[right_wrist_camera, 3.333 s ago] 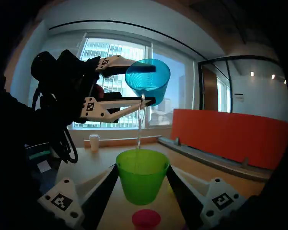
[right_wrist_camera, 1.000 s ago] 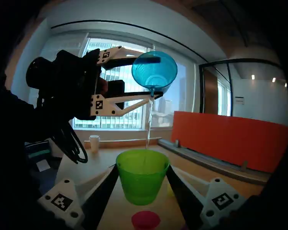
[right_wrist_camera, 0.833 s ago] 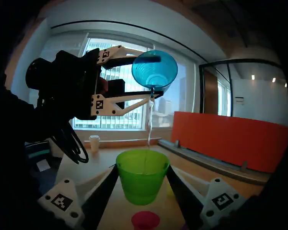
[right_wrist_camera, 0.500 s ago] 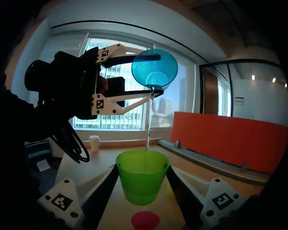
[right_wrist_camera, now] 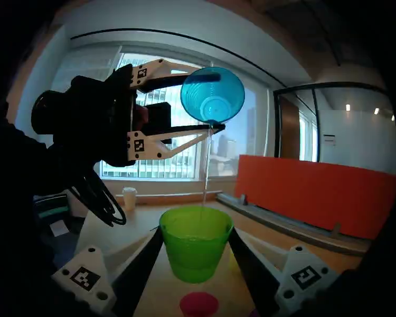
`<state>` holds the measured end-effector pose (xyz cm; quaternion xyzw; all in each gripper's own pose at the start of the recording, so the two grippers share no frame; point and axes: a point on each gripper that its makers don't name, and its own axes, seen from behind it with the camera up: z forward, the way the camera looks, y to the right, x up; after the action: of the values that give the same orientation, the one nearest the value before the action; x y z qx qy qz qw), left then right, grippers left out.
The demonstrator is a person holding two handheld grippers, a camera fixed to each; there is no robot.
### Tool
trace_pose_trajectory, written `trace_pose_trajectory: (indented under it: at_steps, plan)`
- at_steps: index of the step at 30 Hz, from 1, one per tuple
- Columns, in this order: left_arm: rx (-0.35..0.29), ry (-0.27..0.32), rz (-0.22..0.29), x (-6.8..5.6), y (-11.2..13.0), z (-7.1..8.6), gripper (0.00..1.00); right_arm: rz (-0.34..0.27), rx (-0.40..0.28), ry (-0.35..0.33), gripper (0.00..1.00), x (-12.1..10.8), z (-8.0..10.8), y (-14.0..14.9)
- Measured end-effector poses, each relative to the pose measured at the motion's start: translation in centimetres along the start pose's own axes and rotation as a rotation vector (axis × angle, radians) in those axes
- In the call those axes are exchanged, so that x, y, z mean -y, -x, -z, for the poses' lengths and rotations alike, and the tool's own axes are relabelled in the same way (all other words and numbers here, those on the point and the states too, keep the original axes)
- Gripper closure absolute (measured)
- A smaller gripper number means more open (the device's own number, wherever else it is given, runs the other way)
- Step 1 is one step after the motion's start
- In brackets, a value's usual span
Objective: Pour water
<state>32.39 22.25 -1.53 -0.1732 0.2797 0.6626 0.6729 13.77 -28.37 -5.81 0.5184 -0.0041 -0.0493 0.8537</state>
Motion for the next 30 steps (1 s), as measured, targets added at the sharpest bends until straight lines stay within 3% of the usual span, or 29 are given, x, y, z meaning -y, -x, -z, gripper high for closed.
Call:
trace_pose_trajectory:
  at_steps: [9, 18, 24, 30]
  plan:
    - [-0.005, -0.005, -0.039, -0.2, -0.5, 0.0, 0.17, -0.001, -0.001, 0.000, 0.10, 0.0, 0.1, 0.1]
    - [-0.004, -0.001, -0.015, -0.1, -0.2, -0.2, 0.17, -0.004, -0.006, 0.004, 0.10, -0.2, 0.2, 0.1]
    - [-0.002, 0.009, 0.062, -0.3, 0.2, -0.2, 0.17, -0.004, -0.008, 0.006, 0.10, -0.3, 0.3, 0.1]
    - [0.003, 0.003, 0.217, -0.2, 0.8, -0.3, 0.17, -0.007, -0.011, 0.009, 0.10, -0.3, 0.4, 0.0]
